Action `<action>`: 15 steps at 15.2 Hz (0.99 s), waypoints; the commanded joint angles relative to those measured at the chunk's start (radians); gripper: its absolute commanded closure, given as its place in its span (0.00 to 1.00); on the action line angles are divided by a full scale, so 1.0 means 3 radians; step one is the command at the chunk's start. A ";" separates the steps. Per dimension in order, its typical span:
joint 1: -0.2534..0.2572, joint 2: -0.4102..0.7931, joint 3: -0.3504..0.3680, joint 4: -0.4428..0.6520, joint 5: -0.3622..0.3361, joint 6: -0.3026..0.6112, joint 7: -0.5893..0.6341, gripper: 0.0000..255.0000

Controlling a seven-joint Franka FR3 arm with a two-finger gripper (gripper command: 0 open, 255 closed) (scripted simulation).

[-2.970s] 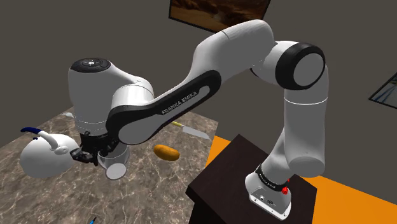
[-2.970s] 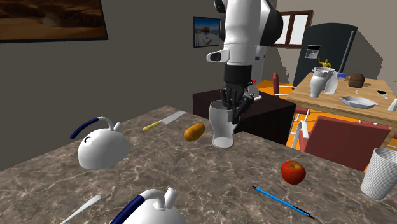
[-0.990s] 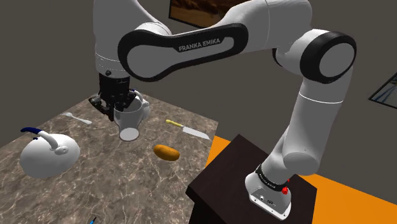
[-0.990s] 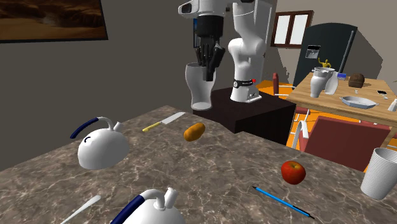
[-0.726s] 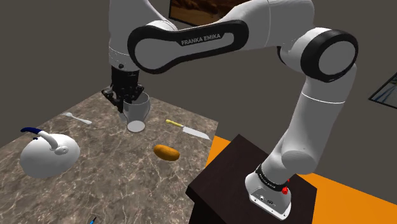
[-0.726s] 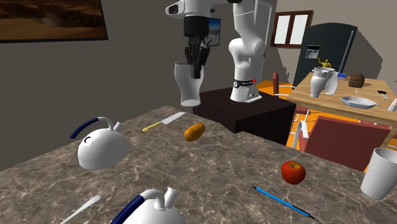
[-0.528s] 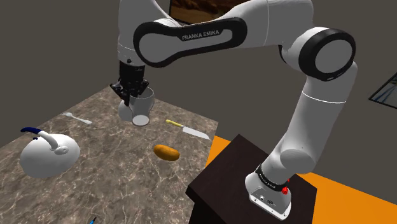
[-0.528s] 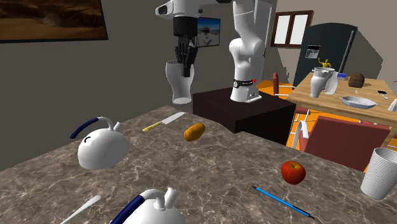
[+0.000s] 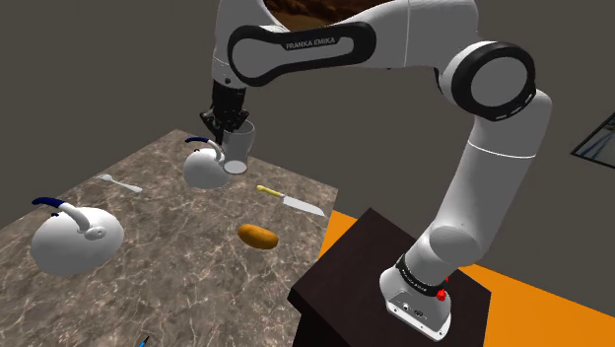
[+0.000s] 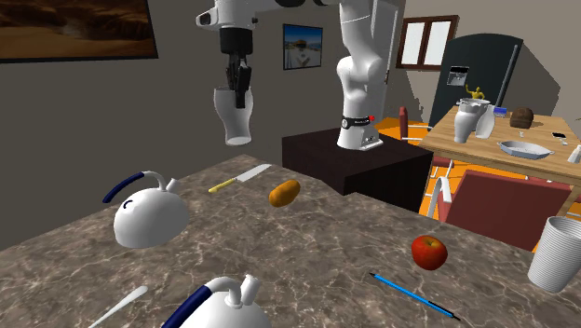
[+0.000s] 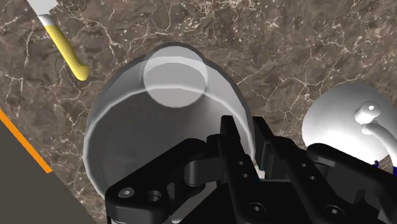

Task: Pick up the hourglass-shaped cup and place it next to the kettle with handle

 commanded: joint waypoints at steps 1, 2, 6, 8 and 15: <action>-0.0092 0.0021 -0.0047 0.0043 0.0016 -0.0023 -0.0152 1.00; -0.0133 0.0044 -0.0071 0.0077 0.0019 -0.0037 -0.0222 1.00; -0.0288 0.0165 -0.0166 0.0257 0.0020 -0.0109 -0.0488 1.00; -0.0360 0.0244 -0.0212 0.0375 0.0014 -0.0155 -0.0615 1.00; -0.0577 0.0624 -0.0362 0.0954 -0.0031 -0.0382 -0.1027 1.00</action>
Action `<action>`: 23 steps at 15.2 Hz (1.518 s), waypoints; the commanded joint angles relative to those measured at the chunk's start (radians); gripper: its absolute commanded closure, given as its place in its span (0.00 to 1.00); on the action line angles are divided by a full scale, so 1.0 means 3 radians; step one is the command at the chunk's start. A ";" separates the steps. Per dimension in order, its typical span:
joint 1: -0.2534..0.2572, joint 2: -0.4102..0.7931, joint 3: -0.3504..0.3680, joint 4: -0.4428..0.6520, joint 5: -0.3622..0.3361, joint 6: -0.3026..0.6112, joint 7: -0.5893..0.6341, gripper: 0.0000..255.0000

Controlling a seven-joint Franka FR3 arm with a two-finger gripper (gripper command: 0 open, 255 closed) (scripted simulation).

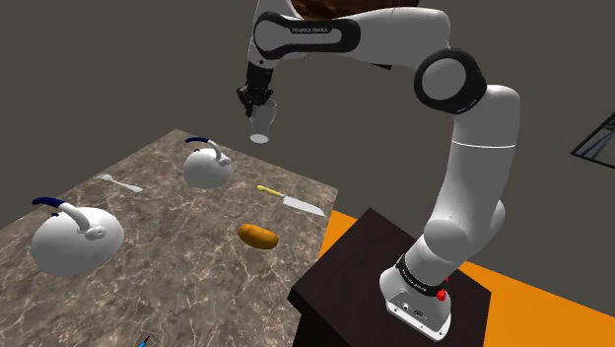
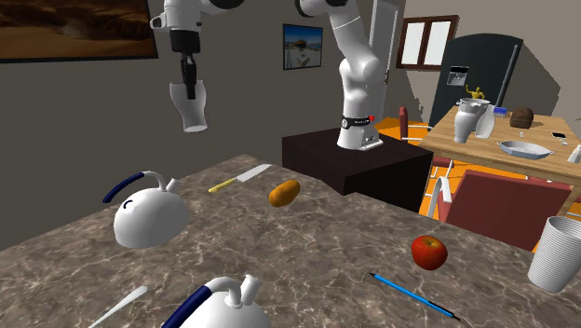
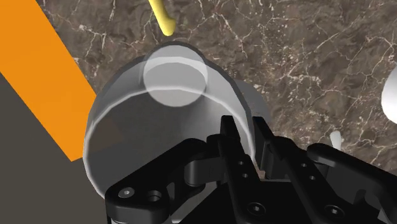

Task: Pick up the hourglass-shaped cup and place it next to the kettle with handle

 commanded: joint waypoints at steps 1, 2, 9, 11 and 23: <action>-0.0066 0.0118 -0.0042 0.0180 -0.0012 -0.0068 -0.0129 1.00; -0.0090 0.0191 -0.0061 0.0296 -0.0022 -0.0115 -0.0183 1.00; -0.0191 0.0884 -0.0197 0.1441 -0.0106 -0.0588 -0.0556 1.00; -0.0197 0.1057 -0.0223 0.1696 -0.0124 -0.0671 -0.0624 1.00; -0.0263 0.1044 -0.0231 0.1126 -0.0129 -0.0122 -0.0622 1.00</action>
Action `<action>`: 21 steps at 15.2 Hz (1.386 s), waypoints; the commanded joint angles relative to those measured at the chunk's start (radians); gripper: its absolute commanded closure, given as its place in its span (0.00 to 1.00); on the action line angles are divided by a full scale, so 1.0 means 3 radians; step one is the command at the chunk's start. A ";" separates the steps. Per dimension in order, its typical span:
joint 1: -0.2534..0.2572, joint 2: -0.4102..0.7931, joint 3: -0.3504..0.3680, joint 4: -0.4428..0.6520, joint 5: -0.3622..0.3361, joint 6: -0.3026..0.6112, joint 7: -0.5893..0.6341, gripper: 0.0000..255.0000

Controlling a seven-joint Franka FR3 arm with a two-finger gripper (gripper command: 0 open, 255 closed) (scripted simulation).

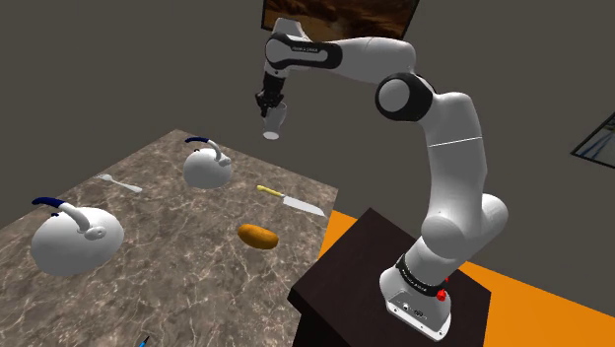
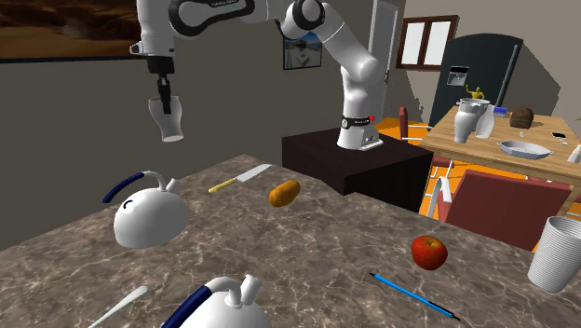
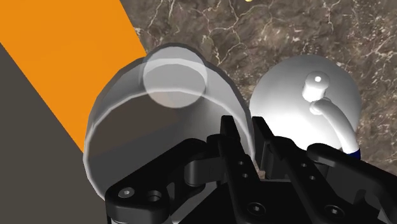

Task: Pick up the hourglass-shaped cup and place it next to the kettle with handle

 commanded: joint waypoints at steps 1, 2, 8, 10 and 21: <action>-0.0004 0.0012 -0.0003 -0.0069 -0.0004 0.0085 0.0002 1.00; -0.0007 0.0020 -0.0005 -0.0101 -0.0007 0.0124 0.0003 1.00; -0.0016 0.0085 -0.0018 -0.0265 -0.0023 0.0349 0.0004 1.00; -0.0018 0.0112 -0.0023 -0.0309 -0.0029 0.0420 0.0005 1.00; -0.0011 0.0312 -0.0059 -0.0469 -0.0070 0.0776 0.0008 1.00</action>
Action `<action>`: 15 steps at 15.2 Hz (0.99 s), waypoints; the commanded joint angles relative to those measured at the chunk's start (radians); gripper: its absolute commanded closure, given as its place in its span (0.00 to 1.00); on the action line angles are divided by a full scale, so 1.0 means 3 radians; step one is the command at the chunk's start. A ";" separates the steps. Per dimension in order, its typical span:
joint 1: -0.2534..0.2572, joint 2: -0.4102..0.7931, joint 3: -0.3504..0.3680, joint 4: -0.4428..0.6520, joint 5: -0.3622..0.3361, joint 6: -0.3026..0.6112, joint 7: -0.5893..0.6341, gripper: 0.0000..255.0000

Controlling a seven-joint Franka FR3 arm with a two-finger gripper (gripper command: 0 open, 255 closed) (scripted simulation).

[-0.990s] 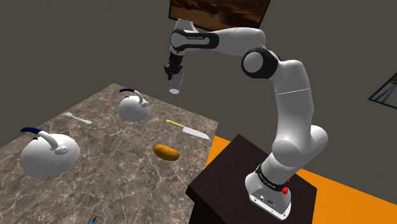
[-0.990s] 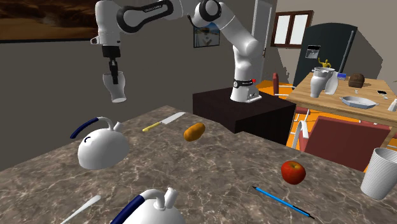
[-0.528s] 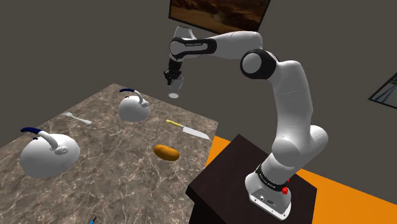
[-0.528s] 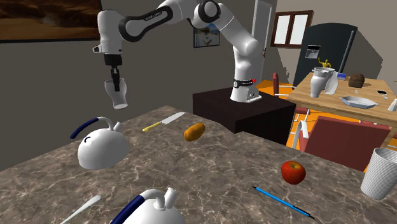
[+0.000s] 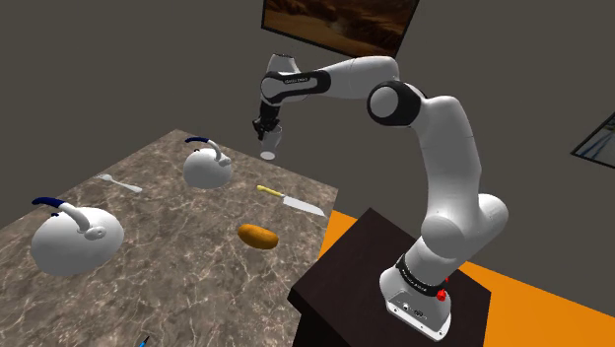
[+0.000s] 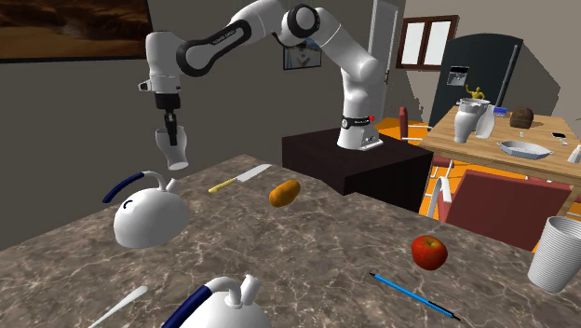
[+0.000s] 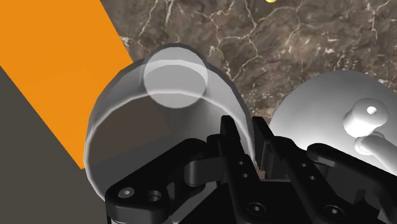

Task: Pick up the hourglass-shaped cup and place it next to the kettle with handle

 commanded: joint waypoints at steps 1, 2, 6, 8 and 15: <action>0.0001 0.0040 -0.0007 -0.0020 -0.0008 0.0063 -0.0001 1.00; 0.0003 0.0064 -0.0011 -0.0024 -0.0012 0.0091 -0.0001 1.00; 0.0011 0.0159 -0.0027 -0.0043 -0.0029 0.0204 0.0000 1.00; 0.0016 0.0210 -0.0036 -0.0045 -0.0037 0.0257 0.0000 1.00; 0.0026 0.0305 -0.0051 -0.0038 -0.0051 0.0344 0.0000 1.00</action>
